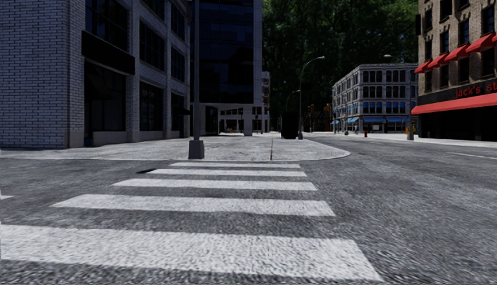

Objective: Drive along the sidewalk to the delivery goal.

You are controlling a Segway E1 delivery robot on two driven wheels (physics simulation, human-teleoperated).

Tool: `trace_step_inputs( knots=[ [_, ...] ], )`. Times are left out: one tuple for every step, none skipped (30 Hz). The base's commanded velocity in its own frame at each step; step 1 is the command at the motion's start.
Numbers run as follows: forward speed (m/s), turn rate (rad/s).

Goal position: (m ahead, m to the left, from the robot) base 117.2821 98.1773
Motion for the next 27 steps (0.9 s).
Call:
trace_step_inputs(
  knots=[
    [2.0,0.0],
    [2.0,0.0],
    [2.0,0.0],
    [2.0,0.0],
    [2.0,0.0],
    [2.0,0.0],
    [2.0,0.0],
    [2.0,0.0],
    [2.0,0.0],
    [2.0,0.0],
    [2.0,0.0],
    [2.0,0.0],
    [2.0,0.0],
    [2.0,0.0],
    [2.0,0.0],
    [2.0,0.0],
    [2.0,0.0],
    [2.0,0.0],
    [2.0,0.0],
    [2.0,0.0],
    [2.0,0.0],
    [2.0,0.0],
    [2.0,0.0],
    [2.0,0.0],
    [2.0,0.0],
    [2.0,0.0],
    [2.0,0.0]
  ],
)
